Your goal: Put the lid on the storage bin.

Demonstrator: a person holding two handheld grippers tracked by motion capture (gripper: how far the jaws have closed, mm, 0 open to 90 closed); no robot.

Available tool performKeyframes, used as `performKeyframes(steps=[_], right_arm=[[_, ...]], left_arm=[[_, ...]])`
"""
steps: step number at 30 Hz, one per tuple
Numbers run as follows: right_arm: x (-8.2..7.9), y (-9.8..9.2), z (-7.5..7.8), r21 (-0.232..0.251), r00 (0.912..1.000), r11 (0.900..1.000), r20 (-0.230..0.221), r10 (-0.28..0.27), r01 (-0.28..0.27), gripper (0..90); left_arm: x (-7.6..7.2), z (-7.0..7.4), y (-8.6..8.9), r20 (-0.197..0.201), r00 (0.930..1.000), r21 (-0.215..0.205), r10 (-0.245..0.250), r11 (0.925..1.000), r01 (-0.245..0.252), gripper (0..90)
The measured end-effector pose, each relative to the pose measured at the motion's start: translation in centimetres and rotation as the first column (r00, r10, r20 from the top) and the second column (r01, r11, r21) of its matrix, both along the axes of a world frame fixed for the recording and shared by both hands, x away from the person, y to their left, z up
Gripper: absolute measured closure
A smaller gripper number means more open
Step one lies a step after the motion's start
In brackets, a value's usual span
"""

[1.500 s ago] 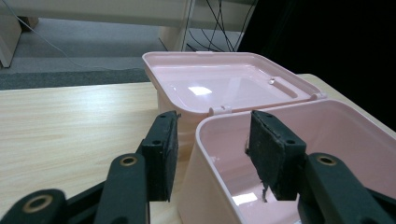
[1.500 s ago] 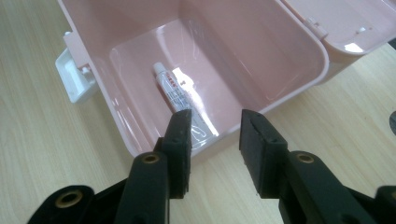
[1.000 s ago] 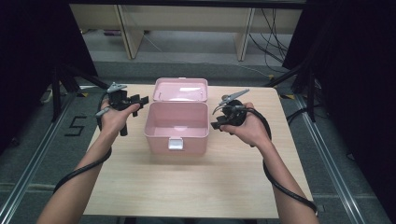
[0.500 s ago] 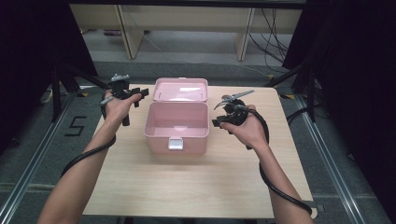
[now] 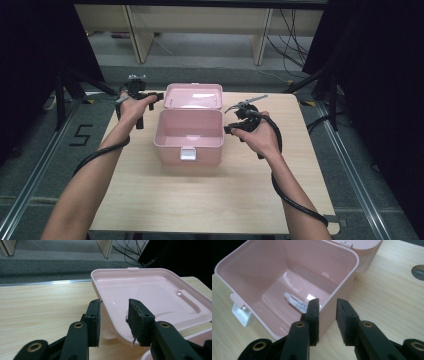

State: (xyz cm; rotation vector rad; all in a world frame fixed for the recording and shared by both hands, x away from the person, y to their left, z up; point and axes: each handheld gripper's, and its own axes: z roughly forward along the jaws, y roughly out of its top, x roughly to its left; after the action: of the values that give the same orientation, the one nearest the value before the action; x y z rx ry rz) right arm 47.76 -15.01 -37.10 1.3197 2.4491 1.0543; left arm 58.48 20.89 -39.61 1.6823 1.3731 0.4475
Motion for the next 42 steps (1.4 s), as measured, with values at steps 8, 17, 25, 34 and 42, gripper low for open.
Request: performKeyframes(steps=[8, 17, 25, 34, 42], right_arm=[[0.6, 0.3, -0.2, 0.02, 0.9994, 1.0, -0.027, -0.023, 0.023, 75.0], [0.4, 0.2, -0.3, 0.022, 0.9996, 0.999, -0.003, -0.028, 0.028, 88.4], [-0.6, 0.2, -0.8, 0.076, 0.9991, 0.997, 0.042, 0.0, -0.004, 90.0], [-0.9, 0.4, -1.3, 0.074, 0.9987, 0.997, 0.047, 0.021, -0.025, 90.0], [-0.8, 0.5, -1.6, 0.052, 0.9969, 0.998, 0.068, 0.04, -0.044, 90.0]], left_arm=[[0.9, 0.0, -0.6, -0.024, 0.9997, 0.005, 0.008, 1.0, -0.008, 63.8], [1.4, -0.2, -0.9, -0.031, 0.9995, 0.015, 0.004, 0.9999, -0.004, 63.5], [1.9, -0.4, -1.4, -0.036, 0.9994, 0.025, 0.0, 0.9997, 0.001, 67.1], [2.8, -0.8, -1.9, -0.051, 0.9983, 0.051, 0.029, 0.9984, -0.026, 69.1], [3.2, -1.2, -2.0, -0.084, 0.9953, 0.065, 0.048, 0.997, -0.042, 68.2]])
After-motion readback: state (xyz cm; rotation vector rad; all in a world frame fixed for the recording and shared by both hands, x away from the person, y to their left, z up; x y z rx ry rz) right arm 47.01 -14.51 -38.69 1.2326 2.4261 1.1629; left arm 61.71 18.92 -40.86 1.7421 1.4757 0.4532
